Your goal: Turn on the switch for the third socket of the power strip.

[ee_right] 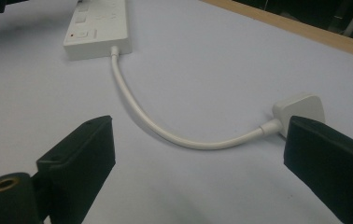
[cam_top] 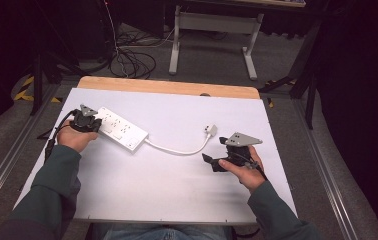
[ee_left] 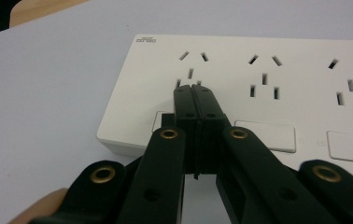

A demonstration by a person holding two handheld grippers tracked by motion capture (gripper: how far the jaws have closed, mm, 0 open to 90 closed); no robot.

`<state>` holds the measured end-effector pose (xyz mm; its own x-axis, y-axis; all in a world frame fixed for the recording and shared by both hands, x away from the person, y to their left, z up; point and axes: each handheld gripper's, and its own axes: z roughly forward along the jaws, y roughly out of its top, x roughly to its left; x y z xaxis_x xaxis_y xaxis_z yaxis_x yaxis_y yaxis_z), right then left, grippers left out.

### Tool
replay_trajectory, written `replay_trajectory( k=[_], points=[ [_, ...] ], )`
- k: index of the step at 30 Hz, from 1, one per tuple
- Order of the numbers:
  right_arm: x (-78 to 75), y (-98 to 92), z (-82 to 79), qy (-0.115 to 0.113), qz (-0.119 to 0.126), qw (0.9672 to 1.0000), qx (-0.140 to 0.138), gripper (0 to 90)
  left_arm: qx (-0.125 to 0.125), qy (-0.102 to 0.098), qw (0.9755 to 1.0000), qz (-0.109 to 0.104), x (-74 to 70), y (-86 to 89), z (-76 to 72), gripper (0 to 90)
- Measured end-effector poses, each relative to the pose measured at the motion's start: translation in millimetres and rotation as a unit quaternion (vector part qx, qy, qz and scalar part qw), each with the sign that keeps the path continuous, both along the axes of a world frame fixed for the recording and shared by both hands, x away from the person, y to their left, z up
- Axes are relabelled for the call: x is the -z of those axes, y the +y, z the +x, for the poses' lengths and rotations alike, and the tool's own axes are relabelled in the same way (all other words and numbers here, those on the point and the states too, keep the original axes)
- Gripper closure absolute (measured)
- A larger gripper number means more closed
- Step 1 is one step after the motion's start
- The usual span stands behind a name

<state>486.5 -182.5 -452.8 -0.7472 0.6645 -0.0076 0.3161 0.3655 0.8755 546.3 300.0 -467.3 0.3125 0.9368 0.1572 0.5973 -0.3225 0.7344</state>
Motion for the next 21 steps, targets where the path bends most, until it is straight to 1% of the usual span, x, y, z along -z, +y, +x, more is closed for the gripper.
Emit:
replay_trajectory(
  k=[2, 3, 5, 6, 9, 10, 11, 12, 14, 15, 16, 18, 19, 20, 21],
  points=[
    [0.0, 0.1, -0.1, 0.0, 0.0, 1.0, 0.0, 9.4, 0.0, -0.003, 1.0, -0.001, 0.9, 0.4, -0.2, 90.0],
    [0.0, 0.1, -0.1, 0.0, 0.0, 1.0, 0.0, 9.4, -0.001, -0.003, 1.0, 0.004, 1.0, 0.5, -0.3, 90.0],
    [-0.5, 0.1, -0.8, -0.001, 0.0, 1.0, 0.0, 9.4, -0.003, -0.003, 1.0, 0.005, 1.2, 0.6, -0.5, 90.0],
    [-0.6, 0.0, -0.9, -0.002, 0.0, 1.0, 0.0, 9.4, -0.006, -0.005, 0.9999, 0.012, 1.9, 0.1, -1.3, 90.0],
    [-0.9, -0.2, -1.4, -0.002, 0.001, 1.0, 0.0, 9.4, -0.009, -0.005, 0.9999, 0.01, 2.2, -0.3, -1.8, 90.0],
    [-1.1, -0.3, -1.6, -0.003, 0.001, 1.0, 0.0, 9.4, -0.001, -0.003, 1.0, 0.006, 2.8, -1.4, -1.8, 90.0],
    [-1.1, -0.3, -1.6, -0.002, 0.001, 1.0, 0.0, 9.4, -0.001, -0.003, 1.0, 0.006, 2.8, -1.4, -1.8, 90.0],
    [-1.0, -0.3, -1.5, -0.002, 0.002, 1.0, -0.001, 9.4, 0.008, -0.002, 0.9999, 0.011, 2.6, -6.9, -2.3, 90.0],
    [-0.9, -0.2, -1.4, -0.002, 0.001, 1.0, 0.0, 9.4, 0.006, -0.003, 0.9999, 0.015, 2.8, -8.6, -2.4, 90.0],
    [-0.7, 0.0, -1.2, -0.002, 0.0, 1.0, 0.0, 9.4, 0.003, -0.002, 1.0, 0.003, 3.0, -7.0, -1.9, 90.0],
    [-0.7, 0.2, -1.2, -0.002, -0.001, 1.0, 0.0, 9.4, 0.003, -0.002, 1.0, 0.003, 3.0, -7.0, -1.9, 90.0],
    [-0.7, 0.3, -1.5, -0.002, -0.001, 1.0, -0.001, 9.4, 0.0, -0.005, 1.0, -0.005, 3.4, -4.7, -2.3, 90.0],
    [-0.8, 0.1, -1.5, -0.002, 0.0, 1.0, 0.0, 9.4, -0.004, -0.004, 0.9999, -0.012, 3.5, -2.8, -2.6, 90.0],
    [-0.8, -0.1, -1.3, -0.002, 0.0, 1.0, 0.0, 9.4, -0.009, -0.009, 0.9998, -0.015, 2.7, 0.0, -2.8, 90.0],
    [-0.7, -0.3, -0.9, -0.002, 0.002, 1.0, 0.0, 9.4, -0.014, -0.019, 0.9995, -0.02, 0.8, 2.7, -3.2, 90.0]
  ],
)
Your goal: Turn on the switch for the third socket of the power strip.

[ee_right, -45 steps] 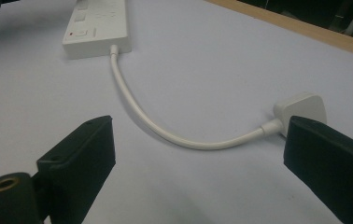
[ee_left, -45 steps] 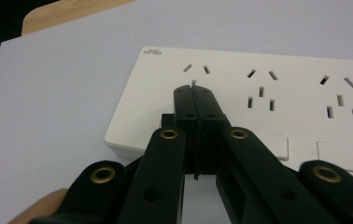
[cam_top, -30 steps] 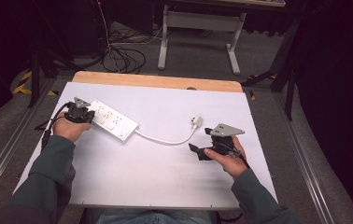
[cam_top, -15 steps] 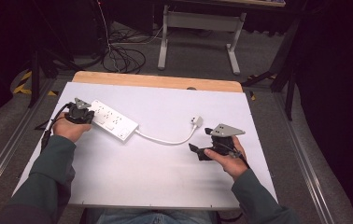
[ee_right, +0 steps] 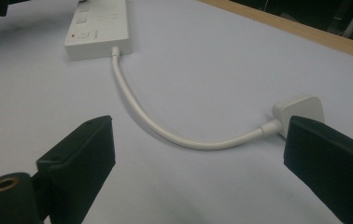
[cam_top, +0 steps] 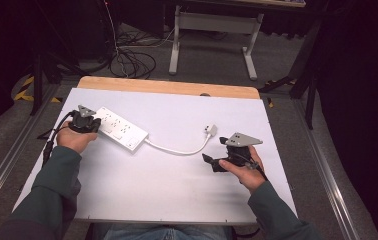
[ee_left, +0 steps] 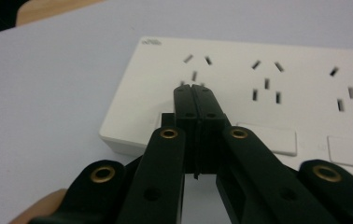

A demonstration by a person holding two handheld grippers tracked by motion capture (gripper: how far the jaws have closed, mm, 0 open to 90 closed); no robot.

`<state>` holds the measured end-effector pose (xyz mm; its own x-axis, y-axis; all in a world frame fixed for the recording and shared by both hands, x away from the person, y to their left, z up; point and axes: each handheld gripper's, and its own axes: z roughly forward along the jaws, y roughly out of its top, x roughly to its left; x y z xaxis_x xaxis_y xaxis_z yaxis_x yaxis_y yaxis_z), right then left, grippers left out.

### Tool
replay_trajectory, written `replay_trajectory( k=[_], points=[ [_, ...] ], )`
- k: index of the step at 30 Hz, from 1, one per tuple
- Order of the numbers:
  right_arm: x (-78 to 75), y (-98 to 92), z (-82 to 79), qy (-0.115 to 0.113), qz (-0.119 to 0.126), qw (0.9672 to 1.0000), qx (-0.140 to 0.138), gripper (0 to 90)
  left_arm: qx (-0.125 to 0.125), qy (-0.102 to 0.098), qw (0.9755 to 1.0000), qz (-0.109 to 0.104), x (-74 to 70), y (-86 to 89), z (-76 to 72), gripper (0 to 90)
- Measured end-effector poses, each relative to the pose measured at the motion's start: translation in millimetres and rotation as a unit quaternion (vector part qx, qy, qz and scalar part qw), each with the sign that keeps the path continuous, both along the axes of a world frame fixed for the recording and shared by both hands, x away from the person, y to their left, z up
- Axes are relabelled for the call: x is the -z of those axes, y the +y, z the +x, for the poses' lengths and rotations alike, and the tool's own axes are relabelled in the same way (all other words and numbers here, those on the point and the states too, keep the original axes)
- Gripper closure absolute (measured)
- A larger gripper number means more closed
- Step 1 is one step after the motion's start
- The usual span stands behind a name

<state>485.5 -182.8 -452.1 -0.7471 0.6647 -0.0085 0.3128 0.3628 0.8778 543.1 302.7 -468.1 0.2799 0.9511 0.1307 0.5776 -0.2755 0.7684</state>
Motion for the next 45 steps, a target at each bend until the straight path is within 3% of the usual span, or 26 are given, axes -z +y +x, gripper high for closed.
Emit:
replay_trajectory(
  k=[2, 7, 10, 15, 23, 28, 37, 45],
  points=[
    [0.0, -0.5, 0.4, 0.0, -0.001, 1.0, 0.001, 9.4, -0.015, -0.02, 0.9994, -0.025, -6.1, 6.5, -3.1, 90.0],
    [-0.3, 0.3, -0.5, -0.001, -0.001, 1.0, 0.0, 9.4, -0.024, -0.042, 0.9978, -0.046, -14.0, 10.3, -11.7, 90.0],
    [-0.5, 0.5, -0.5, -0.001, 0.0, 1.0, 0.001, 9.4, -0.016, -0.059, 0.9961, -0.064, -21.7, 9.5, -22.5, 90.0],
    [-0.5, 0.4, 0.8, -0.002, 0.0, 1.0, 0.002, 9.5, -0.018, -0.085, 0.9913, -0.099, -32.3, 10.1, -40.1, 90.0],
    [-1.8, 3.3, -0.2, -0.005, -0.003, 1.0, -0.001, 9.5, -0.016, -0.103, 0.9881, -0.112, -39.2, 15.2, -62.5, 90.0],
    [-1.2, 2.3, 1.2, -0.002, -0.001, 1.0, 0.002, 9.5, -0.006, -0.108, 0.9873, -0.116, -41.2, 12.7, -72.0, 90.0],
    [-1.0, 3.5, 2.0, -0.001, -0.003, 1.0, 0.003, 9.5, -0.011, -0.125, 0.9833, -0.132, -46.8, 15.4, -84.8, 90.0],
    [-1.3, 3.9, 1.9, -0.002, -0.003, 1.0, 0.003, 9.5, -0.018, -0.146, 0.9774, -0.152, -51.4, 22.0, -99.5, 89.9]
  ],
)
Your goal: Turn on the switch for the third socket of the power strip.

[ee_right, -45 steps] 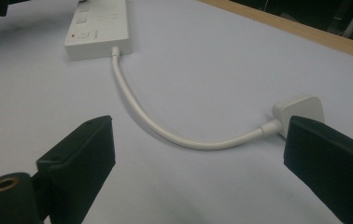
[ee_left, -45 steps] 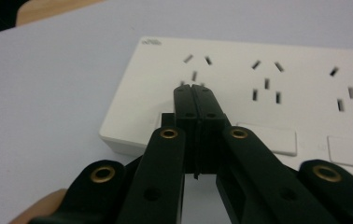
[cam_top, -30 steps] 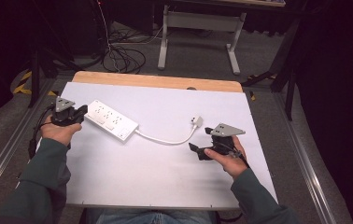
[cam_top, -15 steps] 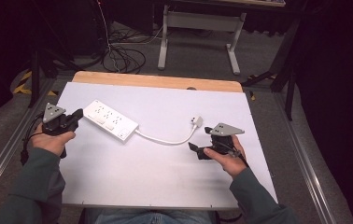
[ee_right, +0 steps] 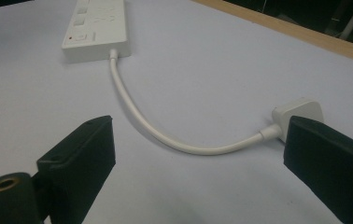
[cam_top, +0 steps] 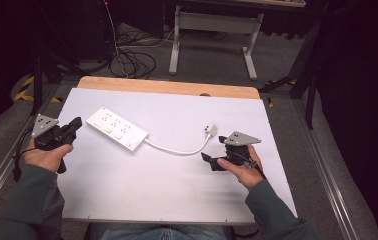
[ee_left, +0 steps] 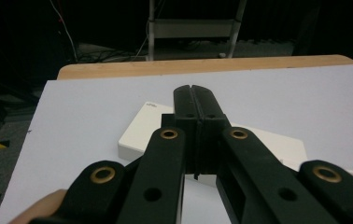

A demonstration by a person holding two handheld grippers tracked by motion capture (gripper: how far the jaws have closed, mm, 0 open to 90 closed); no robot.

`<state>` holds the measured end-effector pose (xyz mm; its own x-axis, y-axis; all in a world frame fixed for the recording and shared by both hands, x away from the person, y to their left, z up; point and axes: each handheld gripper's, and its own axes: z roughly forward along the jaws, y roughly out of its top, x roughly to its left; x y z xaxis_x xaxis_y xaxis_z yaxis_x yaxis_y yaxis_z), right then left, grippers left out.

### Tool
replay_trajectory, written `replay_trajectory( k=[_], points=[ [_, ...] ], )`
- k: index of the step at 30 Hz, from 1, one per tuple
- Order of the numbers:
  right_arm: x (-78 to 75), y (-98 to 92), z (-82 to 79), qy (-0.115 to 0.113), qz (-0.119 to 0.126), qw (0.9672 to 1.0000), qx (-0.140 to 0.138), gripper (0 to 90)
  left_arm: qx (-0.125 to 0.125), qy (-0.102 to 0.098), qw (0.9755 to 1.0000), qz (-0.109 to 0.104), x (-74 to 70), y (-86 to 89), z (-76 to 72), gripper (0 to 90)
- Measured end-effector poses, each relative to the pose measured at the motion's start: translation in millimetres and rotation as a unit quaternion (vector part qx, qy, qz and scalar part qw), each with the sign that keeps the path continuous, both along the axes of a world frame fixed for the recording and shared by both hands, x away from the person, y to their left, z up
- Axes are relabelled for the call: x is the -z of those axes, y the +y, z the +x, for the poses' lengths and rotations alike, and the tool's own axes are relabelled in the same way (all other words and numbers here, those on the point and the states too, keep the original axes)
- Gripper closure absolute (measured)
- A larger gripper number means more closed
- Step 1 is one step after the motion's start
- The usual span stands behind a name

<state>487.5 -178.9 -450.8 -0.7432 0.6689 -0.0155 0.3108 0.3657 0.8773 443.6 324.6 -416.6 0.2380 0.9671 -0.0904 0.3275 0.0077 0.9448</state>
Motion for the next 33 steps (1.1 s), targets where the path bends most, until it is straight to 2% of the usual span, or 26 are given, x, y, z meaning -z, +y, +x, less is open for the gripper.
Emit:
replay_trajectory(
  k=[17, 33],
  points=[
    [-1.5, 0.9, -0.2, -0.004, 0.002, 1.0, 0.0, 9.6, -0.01, -0.024, 0.9996, -0.012, -5.3, 7.5, -27.7, 90.0],
    [-1.9, -1.0, -0.3, -0.004, 0.002, 1.0, 0.002, 9.6, -0.015, -0.034, 0.9992, -0.014, -6.6, 5.9, -33.9, 87.1]
  ],
)
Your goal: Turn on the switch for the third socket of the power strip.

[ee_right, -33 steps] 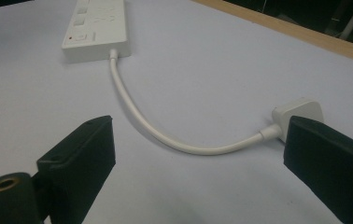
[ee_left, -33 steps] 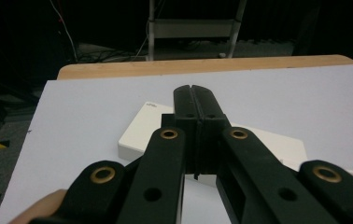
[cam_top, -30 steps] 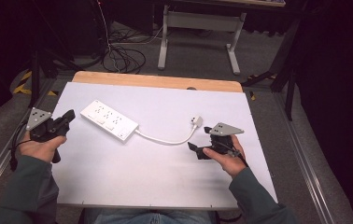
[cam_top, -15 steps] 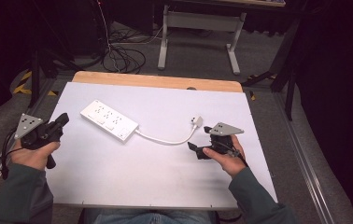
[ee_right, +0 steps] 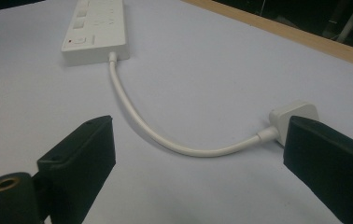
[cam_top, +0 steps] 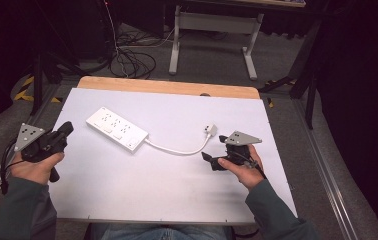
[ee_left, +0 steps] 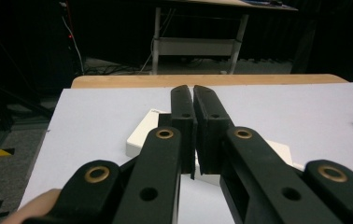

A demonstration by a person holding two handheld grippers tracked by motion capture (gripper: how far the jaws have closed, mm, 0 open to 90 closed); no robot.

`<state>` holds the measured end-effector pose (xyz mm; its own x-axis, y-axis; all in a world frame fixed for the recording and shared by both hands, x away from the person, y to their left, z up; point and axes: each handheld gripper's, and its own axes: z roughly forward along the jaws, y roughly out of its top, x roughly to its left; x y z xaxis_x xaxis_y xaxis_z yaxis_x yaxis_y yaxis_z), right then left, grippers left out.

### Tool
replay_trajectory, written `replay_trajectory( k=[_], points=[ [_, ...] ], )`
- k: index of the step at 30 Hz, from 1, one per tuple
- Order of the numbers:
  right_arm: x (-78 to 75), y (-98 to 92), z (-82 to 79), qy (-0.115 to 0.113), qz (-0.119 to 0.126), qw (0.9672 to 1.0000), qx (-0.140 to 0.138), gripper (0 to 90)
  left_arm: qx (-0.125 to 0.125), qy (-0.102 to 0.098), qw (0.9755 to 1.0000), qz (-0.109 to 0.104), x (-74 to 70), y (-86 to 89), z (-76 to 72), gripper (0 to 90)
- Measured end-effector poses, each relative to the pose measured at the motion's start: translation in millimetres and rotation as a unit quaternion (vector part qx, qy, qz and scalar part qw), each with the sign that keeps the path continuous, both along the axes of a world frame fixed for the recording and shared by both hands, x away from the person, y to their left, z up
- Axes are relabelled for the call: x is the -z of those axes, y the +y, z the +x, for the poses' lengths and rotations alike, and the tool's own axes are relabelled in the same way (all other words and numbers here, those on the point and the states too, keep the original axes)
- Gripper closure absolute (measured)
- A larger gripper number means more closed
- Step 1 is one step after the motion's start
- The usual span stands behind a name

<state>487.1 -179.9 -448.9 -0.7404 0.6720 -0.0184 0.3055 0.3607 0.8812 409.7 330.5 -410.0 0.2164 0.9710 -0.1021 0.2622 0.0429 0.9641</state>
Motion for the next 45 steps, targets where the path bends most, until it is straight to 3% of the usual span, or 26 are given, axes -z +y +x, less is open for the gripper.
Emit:
replay_trajectory(
  k=[5, 14, 21, 30, 45],
  points=[
    [-0.1, -0.3, -0.3, 0.0, 0.001, 1.0, 0.0, 9.6, 0.001, -0.001, 1.0, 0.0, 0.5, -0.3, -4.6, 83.4],
    [-0.3, -1.9, -0.9, 0.0, 0.001, 1.0, 0.002, 9.6, 0.01, -0.005, 0.9999, 0.002, -0.1, -5.0, -8.1, 60.9],
    [-0.4, -2.7, -1.6, -0.001, 0.0, 1.0, 0.003, 9.6, 0.013, -0.006, 0.9999, 0.002, 0.0, -6.1, -10.8, 52.5],
    [-0.7, -3.5, -2.0, -0.001, 0.0, 1.0, 0.004, 9.5, 0.01, -0.001, 0.9999, -0.004, -0.5, -5.8, -13.3, 35.2],
    [-0.7, -3.8, -2.2, -0.001, 0.001, 1.0, 0.004, 9.5, 0.002, 0.005, 0.9999, -0.013, -0.8, -6.3, -11.6, 21.0]
  ],
)
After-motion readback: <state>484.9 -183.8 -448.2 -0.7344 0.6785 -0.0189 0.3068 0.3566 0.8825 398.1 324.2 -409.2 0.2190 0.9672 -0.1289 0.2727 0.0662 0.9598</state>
